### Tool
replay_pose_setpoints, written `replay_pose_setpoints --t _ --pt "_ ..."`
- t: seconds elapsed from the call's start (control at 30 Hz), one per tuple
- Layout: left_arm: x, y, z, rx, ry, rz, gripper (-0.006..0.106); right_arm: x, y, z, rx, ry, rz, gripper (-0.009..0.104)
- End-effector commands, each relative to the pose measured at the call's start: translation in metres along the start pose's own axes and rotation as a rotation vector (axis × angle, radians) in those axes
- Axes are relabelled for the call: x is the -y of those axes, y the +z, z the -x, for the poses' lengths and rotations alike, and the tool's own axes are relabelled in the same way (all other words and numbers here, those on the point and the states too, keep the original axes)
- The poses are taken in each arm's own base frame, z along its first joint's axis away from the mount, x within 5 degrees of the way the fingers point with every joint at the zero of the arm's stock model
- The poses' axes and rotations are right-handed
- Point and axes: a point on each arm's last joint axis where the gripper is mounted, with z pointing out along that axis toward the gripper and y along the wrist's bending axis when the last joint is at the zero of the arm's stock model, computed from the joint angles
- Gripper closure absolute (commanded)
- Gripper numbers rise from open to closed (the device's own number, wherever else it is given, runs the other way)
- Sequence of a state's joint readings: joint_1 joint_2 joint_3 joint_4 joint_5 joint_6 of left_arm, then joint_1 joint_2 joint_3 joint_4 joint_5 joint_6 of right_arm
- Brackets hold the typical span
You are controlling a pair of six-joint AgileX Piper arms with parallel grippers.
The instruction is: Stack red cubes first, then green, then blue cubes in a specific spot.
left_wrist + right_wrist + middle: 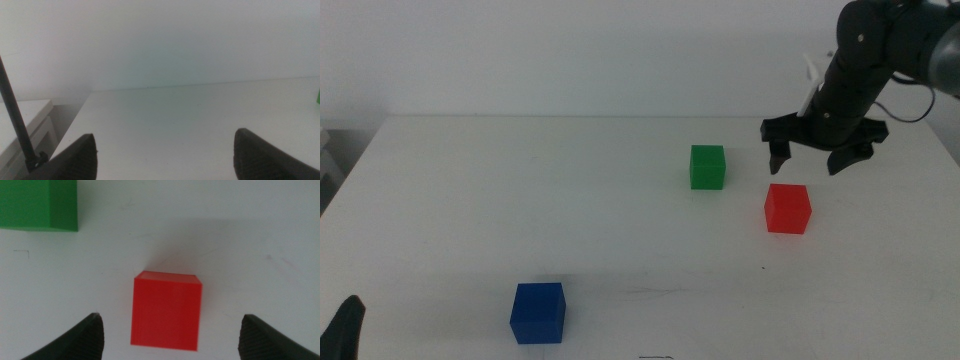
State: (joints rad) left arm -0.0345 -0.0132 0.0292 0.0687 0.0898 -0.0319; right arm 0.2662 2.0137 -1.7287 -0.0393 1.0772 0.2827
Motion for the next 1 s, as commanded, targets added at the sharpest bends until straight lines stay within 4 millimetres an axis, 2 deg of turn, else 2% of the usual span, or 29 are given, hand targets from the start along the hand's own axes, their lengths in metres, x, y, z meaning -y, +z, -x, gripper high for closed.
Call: replay_pose_setpoints --t 0.0,0.3,0.57,0.73,0.97 --pt "0.0 -0.002 0.01 0.103 -0.01 0.0 0.007 -0.002 -0.023 0.008 0.086 0.004 0.027 0.001" --pt "0.0 -0.002 0.01 0.103 -0.01 0.0 0.007 -0.003 0.014 0.008 0.012 0.004 0.004 0.001" --pt "0.0 -0.002 0.01 0.103 -0.01 0.0 0.007 -0.003 0.031 0.009 -0.007 0.002 0.0 0.004" --pt "0.0 -0.002 0.01 0.103 -0.01 0.0 0.007 -0.004 0.032 0.008 -0.009 0.021 0.001 0.017" --pt "0.0 -0.002 0.01 0.103 -0.01 0.0 0.007 -0.005 0.044 0.007 -0.041 0.05 0.008 0.052"
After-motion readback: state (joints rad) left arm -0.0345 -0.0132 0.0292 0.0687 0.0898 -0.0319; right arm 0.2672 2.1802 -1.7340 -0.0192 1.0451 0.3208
